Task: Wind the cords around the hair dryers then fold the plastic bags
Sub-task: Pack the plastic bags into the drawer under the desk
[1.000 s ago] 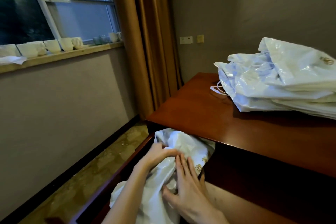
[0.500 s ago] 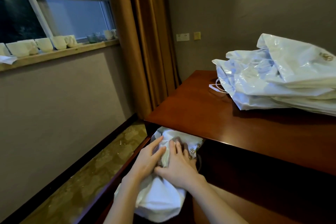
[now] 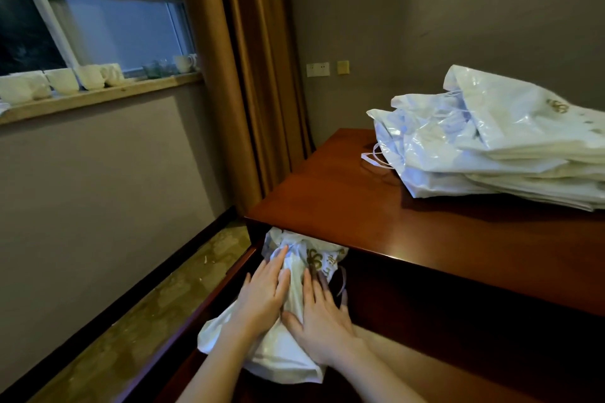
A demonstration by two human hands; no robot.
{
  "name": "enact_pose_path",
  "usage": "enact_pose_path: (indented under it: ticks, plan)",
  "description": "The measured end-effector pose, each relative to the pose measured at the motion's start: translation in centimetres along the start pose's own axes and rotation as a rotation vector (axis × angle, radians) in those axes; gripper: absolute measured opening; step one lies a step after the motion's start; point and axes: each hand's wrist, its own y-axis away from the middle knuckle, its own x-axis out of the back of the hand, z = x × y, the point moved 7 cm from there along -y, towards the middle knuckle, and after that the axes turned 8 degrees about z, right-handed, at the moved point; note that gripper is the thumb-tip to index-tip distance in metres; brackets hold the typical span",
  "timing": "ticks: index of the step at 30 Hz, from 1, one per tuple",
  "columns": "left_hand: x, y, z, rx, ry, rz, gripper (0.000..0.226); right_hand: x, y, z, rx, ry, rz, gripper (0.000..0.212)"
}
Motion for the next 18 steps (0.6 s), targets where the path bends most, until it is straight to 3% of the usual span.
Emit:
enact_pose_path:
  ticks: [3, 6, 8, 11, 15, 18]
  plan:
    - [1.1, 0.9, 1.3, -0.014, -0.050, -0.029, 0.056, 0.7, -0.5, 0.8, 0.043, -0.018, -0.066, 0.086]
    - [3.1, 1.1, 3.8, -0.045, -0.276, -0.088, 0.048, 3.6, 0.4, 1.8, 0.142, -0.089, -0.093, 0.081]
    - [4.8, 1.1, 6.4, -0.100, -0.409, -0.040, 0.032, 7.4, 1.6, 3.1, 0.211, -0.140, 0.032, 0.064]
    - [5.0, 1.4, 12.7, -0.229, -0.484, 0.020, 0.038, 13.8, 4.5, 6.6, 0.217, -0.195, 0.249, 0.042]
    - [1.9, 1.3, 24.1, -0.420, -0.419, 0.039, 0.036, 20.5, 8.4, 14.8, 0.039, -0.271, 0.441, 0.030]
    - [-2.4, 1.1, 32.8, -0.551, -0.367, 0.016, 0.040, 24.2, 12.5, 21.9, -0.113, -0.198, 0.505, 0.029]
